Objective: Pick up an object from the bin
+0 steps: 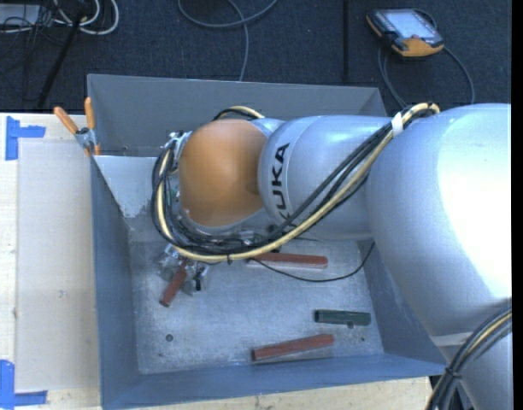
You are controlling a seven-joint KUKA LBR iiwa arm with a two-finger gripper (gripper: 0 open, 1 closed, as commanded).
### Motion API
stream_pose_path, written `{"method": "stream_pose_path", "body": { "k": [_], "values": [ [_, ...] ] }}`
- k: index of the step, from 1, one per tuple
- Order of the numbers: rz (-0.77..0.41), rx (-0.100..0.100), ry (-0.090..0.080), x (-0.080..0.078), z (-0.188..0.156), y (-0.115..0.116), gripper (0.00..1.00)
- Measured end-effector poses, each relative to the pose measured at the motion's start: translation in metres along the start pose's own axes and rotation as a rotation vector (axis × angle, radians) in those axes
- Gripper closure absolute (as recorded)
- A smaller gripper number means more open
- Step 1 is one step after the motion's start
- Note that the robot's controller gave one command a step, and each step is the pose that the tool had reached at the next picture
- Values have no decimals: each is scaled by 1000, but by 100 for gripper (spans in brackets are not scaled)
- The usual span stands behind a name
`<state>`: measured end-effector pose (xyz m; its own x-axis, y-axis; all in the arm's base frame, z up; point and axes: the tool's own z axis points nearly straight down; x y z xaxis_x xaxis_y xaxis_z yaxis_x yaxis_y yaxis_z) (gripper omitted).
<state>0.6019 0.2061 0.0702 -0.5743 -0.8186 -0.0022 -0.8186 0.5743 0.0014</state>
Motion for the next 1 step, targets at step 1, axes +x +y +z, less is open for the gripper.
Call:
{"method": "stream_pose_path", "body": {
  "k": [1],
  "values": [
    [0, 0, 0, 0, 0, 0, 100]
  ]
}}
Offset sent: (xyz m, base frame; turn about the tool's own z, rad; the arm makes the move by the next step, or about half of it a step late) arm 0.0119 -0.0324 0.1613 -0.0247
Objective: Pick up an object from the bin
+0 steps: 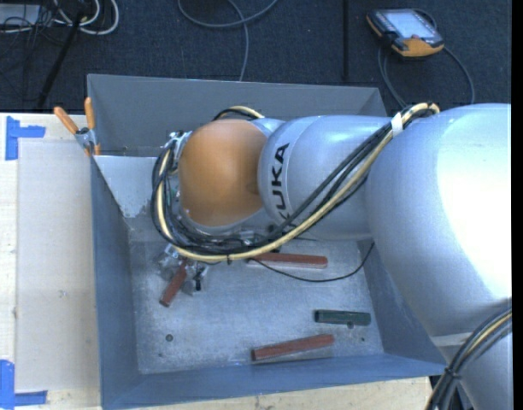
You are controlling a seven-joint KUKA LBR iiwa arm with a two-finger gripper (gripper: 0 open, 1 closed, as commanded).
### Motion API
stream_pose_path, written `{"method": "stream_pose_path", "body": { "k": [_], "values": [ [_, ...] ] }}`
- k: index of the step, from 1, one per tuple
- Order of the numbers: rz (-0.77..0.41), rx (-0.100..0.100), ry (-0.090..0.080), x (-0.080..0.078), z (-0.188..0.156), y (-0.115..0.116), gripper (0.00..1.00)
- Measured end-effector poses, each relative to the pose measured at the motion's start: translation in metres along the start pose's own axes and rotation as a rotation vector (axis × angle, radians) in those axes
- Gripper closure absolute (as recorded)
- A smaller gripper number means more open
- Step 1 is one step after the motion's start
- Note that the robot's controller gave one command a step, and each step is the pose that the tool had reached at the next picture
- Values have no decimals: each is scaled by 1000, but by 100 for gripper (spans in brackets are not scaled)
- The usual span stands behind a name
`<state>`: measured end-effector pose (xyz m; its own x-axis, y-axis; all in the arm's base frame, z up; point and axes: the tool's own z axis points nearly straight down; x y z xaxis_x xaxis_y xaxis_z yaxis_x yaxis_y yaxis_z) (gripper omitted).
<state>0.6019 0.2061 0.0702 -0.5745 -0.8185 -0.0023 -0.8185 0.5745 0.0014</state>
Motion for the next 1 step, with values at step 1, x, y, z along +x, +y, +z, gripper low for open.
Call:
{"method": "stream_pose_path", "body": {
  "k": [1],
  "values": [
    [-21, 3, -2, 18, -163, -29, 100]
  ]
}}
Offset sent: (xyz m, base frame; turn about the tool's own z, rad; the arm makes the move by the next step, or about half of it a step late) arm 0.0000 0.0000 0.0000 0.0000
